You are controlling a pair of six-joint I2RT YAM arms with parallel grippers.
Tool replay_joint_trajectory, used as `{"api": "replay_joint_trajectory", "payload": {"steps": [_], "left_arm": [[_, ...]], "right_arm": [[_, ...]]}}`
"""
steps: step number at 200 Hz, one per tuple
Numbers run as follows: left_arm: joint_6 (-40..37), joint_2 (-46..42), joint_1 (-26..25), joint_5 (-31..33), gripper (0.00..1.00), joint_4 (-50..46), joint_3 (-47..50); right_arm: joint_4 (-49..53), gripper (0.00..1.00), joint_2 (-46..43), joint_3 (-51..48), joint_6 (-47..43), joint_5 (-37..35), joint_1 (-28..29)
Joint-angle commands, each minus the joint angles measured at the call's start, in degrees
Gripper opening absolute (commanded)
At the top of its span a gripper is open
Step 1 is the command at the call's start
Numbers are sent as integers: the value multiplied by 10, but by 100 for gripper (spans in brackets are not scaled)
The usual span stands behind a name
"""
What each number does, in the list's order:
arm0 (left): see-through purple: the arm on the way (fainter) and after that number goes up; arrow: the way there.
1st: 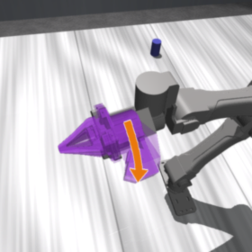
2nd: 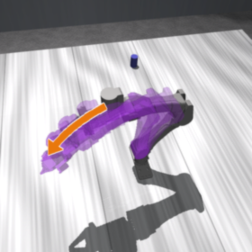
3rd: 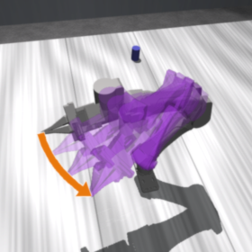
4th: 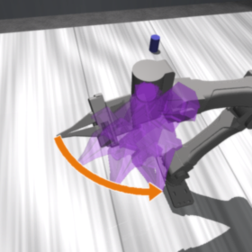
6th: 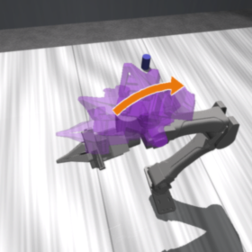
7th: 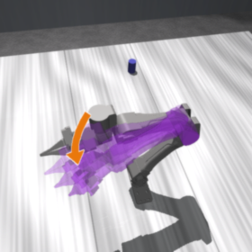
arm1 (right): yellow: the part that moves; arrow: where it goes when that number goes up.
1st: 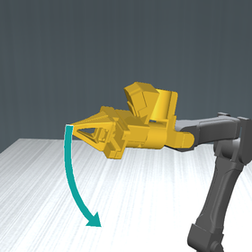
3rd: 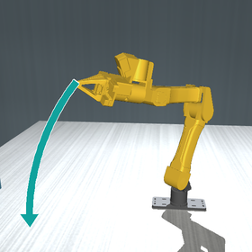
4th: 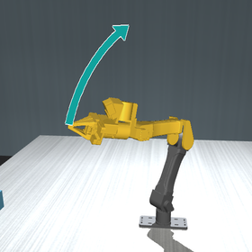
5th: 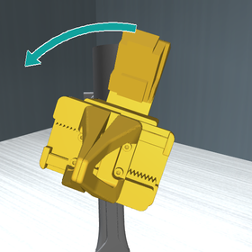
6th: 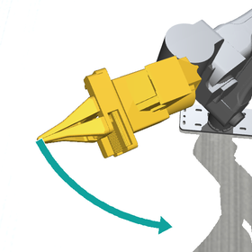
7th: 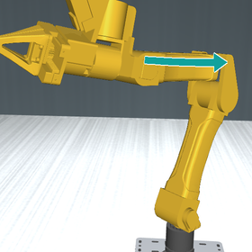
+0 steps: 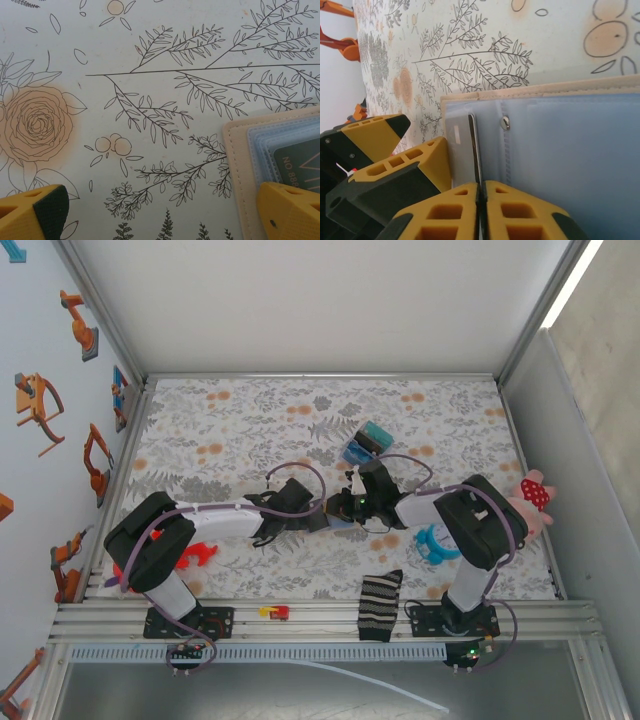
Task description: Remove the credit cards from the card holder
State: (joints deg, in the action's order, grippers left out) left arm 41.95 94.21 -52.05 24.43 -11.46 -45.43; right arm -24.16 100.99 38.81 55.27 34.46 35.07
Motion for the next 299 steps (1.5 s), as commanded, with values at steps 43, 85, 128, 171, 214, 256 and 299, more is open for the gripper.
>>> {"api": "replay_joint_trajectory", "payload": {"steps": [43,85,128,171,214,256,299], "left_arm": [[4,19,-2,-11,97,-32,-4],[1,19,-3,-10,97,-39,-8],[4,24,-3,-9,97,-48,-15],[5,28,-2,-5,97,-58,-19],[6,28,-2,0,97,-66,-17],[7,31,-2,2,97,-67,-16],[7,34,-2,2,97,-68,-16]], "right_arm": [[-91,13,48,-5,33,58,7],[-108,11,46,-9,35,68,7],[-113,11,29,-13,33,77,7],[-113,6,29,-23,34,69,0],[-114,6,22,-28,34,67,-8],[-114,6,13,-37,33,64,-13],[-114,6,7,-48,32,60,-24]]}}
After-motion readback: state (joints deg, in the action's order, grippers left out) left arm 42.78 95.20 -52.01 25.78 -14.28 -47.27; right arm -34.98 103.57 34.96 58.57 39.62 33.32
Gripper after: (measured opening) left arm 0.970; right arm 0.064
